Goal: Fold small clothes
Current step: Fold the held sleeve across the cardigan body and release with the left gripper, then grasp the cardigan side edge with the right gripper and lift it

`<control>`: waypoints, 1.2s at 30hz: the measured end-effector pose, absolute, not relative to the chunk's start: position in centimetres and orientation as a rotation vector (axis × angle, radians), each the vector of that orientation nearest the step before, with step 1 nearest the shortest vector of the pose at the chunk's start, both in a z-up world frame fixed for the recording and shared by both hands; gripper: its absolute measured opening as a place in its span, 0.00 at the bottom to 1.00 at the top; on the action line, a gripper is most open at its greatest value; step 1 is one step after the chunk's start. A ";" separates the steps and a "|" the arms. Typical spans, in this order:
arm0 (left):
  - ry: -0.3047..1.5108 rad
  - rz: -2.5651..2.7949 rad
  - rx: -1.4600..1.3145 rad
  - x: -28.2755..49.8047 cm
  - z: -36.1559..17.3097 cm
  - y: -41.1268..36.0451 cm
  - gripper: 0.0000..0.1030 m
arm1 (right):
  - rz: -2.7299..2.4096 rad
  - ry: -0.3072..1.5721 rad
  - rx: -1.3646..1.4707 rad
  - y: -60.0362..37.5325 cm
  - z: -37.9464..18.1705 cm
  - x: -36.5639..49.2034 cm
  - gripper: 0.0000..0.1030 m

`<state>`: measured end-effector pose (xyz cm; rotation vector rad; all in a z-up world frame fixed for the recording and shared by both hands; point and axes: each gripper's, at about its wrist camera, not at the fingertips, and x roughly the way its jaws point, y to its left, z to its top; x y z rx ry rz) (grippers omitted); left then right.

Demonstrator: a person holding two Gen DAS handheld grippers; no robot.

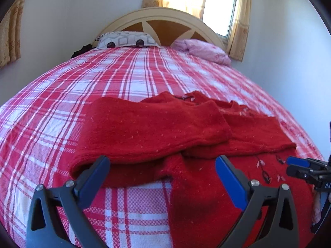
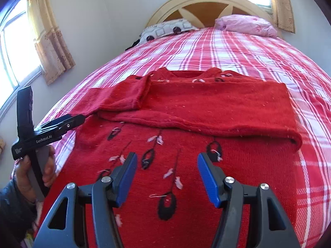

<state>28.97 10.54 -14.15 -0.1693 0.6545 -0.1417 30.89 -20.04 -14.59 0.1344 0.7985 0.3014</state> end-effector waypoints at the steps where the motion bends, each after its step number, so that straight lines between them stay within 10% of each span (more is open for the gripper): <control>1: 0.640 -0.156 -0.202 28.7 -14.1 11.0 1.00 | 0.316 0.810 0.157 -20.0 -14.0 31.4 0.60; 22: 0.632 -0.257 -0.468 29.4 -14.9 14.6 1.00 | 0.332 0.981 0.463 -14.8 -16.2 47.1 0.54; 26: 0.633 -0.266 -0.474 29.6 -15.0 14.7 1.00 | 0.369 1.002 0.466 -13.6 -16.8 48.0 0.47; 30: 0.629 -0.274 -0.479 29.6 -15.1 14.8 1.00 | 0.377 1.001 0.416 -12.3 -16.2 48.1 0.10; 36: 0.629 -0.275 -0.482 29.5 -15.1 14.7 1.00 | 0.437 0.876 0.333 -10.7 -10.2 46.5 0.07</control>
